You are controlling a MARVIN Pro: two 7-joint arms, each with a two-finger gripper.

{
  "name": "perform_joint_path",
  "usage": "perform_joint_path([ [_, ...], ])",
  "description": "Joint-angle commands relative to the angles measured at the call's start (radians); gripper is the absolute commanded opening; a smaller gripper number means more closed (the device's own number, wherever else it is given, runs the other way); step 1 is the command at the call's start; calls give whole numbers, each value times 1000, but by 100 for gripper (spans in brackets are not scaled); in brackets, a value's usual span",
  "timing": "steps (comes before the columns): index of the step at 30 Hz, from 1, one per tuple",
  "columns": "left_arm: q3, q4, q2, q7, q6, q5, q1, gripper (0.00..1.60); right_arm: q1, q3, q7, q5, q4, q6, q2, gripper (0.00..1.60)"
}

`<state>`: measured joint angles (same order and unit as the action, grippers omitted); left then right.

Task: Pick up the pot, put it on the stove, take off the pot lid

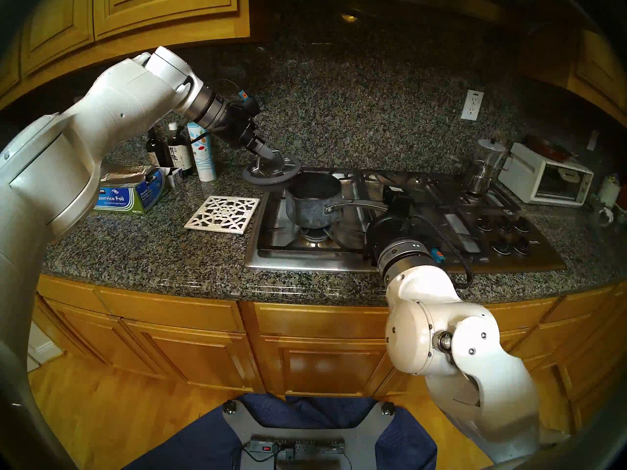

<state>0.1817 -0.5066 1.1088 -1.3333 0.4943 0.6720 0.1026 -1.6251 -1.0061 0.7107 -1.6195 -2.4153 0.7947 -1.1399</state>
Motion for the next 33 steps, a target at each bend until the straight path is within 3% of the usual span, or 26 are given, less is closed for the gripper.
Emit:
perform_joint_path([
  [1, 10, 61, 16, -36, -51, -10, 73, 0, 19, -5, -15, 15, -28, -1, -1, 160],
  [33, -5, 296, 27, -68, -221, -74, 52, 0, 19, -5, -15, 15, -28, -1, -1, 160],
])
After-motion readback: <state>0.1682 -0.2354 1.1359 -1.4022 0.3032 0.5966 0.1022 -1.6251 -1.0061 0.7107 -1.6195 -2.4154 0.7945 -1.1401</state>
